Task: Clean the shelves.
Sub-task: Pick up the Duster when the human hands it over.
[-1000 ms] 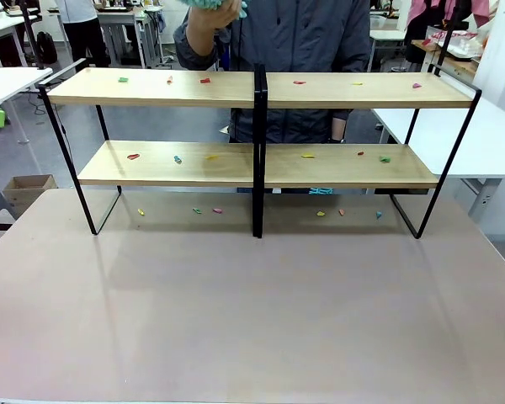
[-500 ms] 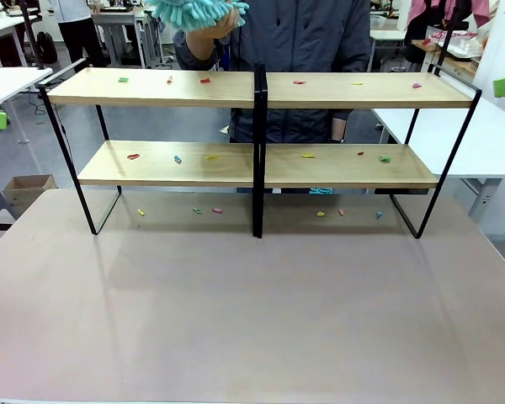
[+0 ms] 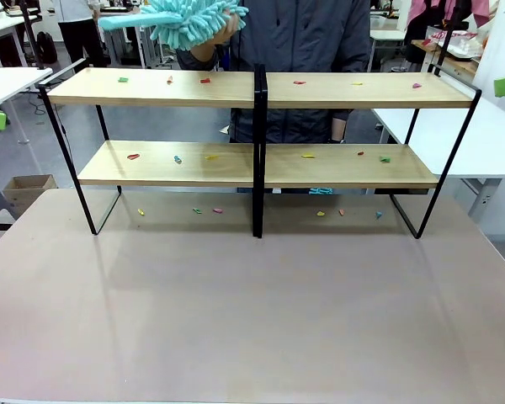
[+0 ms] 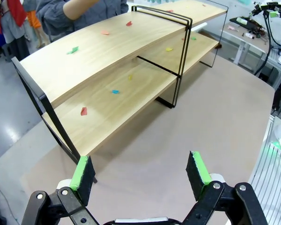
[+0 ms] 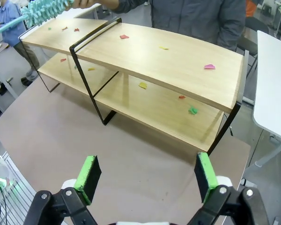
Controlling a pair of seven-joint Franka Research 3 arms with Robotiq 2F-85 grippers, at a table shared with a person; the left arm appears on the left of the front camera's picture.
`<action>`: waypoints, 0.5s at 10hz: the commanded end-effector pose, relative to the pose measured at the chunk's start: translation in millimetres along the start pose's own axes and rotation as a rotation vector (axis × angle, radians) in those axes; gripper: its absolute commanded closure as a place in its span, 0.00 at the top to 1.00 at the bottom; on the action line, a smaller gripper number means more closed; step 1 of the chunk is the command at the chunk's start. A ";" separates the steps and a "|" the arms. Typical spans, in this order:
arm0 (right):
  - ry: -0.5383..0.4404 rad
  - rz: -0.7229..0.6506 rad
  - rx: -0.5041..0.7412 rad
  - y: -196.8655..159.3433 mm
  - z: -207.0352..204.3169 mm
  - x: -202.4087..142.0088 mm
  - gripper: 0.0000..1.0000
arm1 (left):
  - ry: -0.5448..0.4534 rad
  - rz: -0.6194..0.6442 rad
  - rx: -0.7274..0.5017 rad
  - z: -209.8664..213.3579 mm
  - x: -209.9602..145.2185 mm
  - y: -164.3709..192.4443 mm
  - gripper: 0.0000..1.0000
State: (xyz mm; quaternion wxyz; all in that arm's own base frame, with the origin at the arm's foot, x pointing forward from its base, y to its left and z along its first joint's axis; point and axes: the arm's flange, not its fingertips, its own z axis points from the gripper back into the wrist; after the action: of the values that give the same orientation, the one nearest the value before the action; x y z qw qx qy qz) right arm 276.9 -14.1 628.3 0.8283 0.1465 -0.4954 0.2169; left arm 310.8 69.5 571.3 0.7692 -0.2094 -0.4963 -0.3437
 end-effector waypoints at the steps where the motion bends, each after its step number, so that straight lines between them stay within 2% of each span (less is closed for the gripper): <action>1: -0.002 0.000 0.001 -1.0 0.5 -0.3 1.00 | -0.009 -0.003 -0.011 -0.5 0.8 -1.4 1.00; 5: -0.002 0.000 0.001 -1.0 0.5 -0.3 1.00 | 0.000 0.000 0.000 0.0 0.0 0.0 1.00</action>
State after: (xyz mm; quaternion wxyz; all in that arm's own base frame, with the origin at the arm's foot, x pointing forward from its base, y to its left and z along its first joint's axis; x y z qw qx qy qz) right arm 276.9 -14.1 628.3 0.8283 0.1465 -0.4954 0.2169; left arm 310.7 70.0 571.2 0.7696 -0.2092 -0.4964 -0.3428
